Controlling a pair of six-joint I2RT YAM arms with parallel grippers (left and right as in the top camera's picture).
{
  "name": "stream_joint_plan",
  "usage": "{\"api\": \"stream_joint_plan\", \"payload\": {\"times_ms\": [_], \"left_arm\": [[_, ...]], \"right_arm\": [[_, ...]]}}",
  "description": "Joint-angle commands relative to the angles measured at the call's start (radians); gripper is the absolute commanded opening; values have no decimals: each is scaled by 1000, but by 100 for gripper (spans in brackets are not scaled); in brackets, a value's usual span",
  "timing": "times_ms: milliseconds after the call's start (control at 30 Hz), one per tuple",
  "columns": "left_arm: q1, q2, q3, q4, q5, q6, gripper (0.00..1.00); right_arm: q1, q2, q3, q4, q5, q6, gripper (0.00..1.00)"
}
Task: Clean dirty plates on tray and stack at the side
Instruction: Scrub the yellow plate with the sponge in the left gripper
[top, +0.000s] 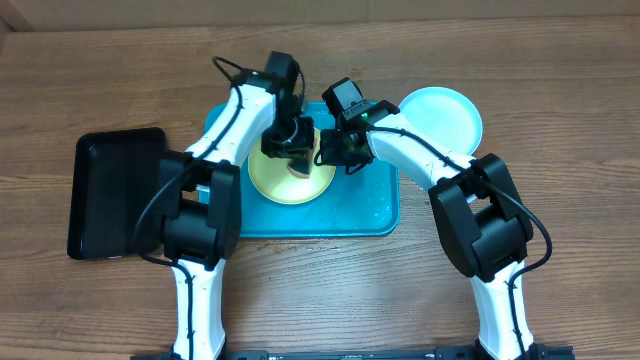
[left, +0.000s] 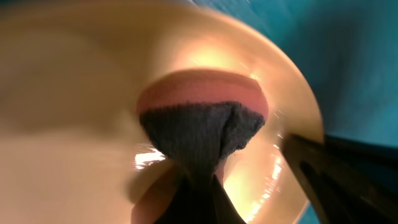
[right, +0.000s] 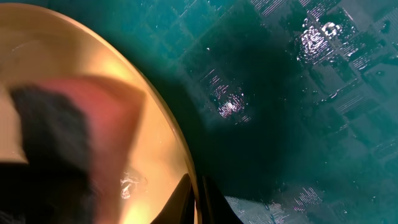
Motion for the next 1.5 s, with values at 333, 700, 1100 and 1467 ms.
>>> {"api": "stream_joint_plan", "payload": {"times_ms": [333,700,1100,1467], "left_arm": [[65,21,-51,-161,-430,-55,4],[161,22,32,-120,-259,-85,4],[32,22,-34,3,-72,-82,4],[-2,22,-119,23,77,30,4]], "right_arm": [[-14,11,-26,-16,51,5,5],[-14,11,-26,-15,51,5,5],[-14,11,-26,-15,51,5,5],[-14,11,-26,-19,51,5,5]]}}
